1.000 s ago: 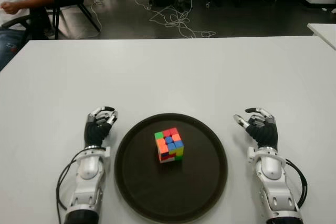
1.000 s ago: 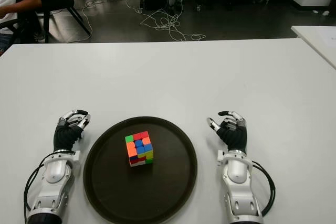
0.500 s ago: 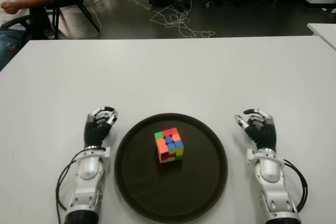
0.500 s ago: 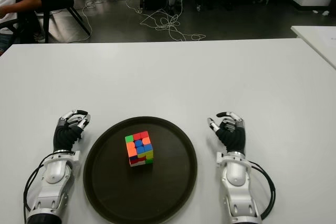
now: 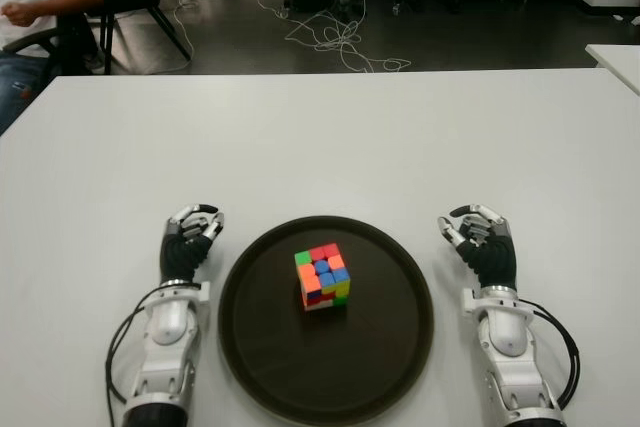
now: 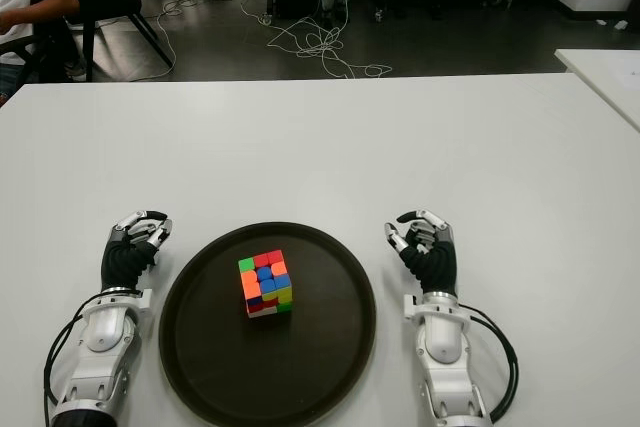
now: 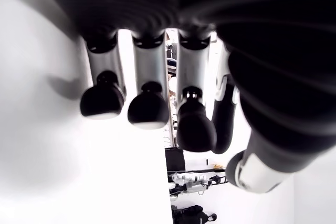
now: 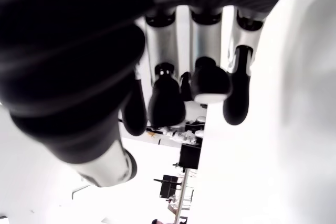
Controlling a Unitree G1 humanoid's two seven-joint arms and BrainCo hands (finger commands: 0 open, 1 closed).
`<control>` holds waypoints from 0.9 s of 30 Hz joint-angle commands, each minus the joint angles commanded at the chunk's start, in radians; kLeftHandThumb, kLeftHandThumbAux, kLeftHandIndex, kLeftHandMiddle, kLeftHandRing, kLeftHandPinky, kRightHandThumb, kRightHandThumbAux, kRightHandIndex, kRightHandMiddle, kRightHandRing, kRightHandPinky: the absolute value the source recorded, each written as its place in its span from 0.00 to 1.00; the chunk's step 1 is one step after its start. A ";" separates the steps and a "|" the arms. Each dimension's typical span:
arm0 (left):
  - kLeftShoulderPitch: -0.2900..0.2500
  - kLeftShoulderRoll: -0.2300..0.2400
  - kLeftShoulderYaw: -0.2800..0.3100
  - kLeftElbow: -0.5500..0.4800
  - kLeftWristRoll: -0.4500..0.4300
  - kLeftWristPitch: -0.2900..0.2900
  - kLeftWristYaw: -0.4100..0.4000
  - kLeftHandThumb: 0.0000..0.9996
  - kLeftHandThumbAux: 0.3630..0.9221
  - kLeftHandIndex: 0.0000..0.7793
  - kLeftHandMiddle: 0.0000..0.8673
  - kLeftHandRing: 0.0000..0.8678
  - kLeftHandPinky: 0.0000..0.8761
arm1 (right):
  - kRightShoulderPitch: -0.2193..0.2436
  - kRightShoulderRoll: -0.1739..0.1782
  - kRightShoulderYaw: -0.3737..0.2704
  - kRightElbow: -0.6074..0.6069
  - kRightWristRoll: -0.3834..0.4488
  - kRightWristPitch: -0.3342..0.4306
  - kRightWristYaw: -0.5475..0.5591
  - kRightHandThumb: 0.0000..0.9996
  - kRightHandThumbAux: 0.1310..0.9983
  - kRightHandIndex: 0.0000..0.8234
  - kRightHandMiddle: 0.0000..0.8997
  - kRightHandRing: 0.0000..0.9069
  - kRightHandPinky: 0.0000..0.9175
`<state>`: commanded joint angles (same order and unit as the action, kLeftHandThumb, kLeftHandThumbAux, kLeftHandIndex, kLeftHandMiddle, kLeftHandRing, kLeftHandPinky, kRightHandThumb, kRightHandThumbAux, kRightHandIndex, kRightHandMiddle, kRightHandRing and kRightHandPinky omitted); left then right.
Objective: Pick up the Rubik's Cube and put it in the plate
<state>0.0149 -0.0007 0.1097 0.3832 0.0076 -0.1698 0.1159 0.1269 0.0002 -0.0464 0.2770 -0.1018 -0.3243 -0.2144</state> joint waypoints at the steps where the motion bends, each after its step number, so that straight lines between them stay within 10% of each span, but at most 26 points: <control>1: 0.000 -0.002 0.000 -0.003 0.000 0.004 0.002 0.70 0.62 0.57 0.93 0.96 0.93 | -0.001 -0.001 0.000 0.003 -0.002 -0.005 0.001 0.32 0.79 0.88 0.93 0.94 0.92; 27: 0.005 0.001 0.001 0.011 0.012 -0.005 0.012 0.71 0.62 0.57 0.93 0.95 0.92 | -0.001 0.023 -0.010 0.039 0.019 -0.073 0.004 0.31 0.78 0.87 0.94 0.95 0.94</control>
<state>0.0195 -0.0001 0.1102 0.3945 0.0196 -0.1747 0.1282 0.1263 0.0229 -0.0559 0.3158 -0.0827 -0.3975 -0.2108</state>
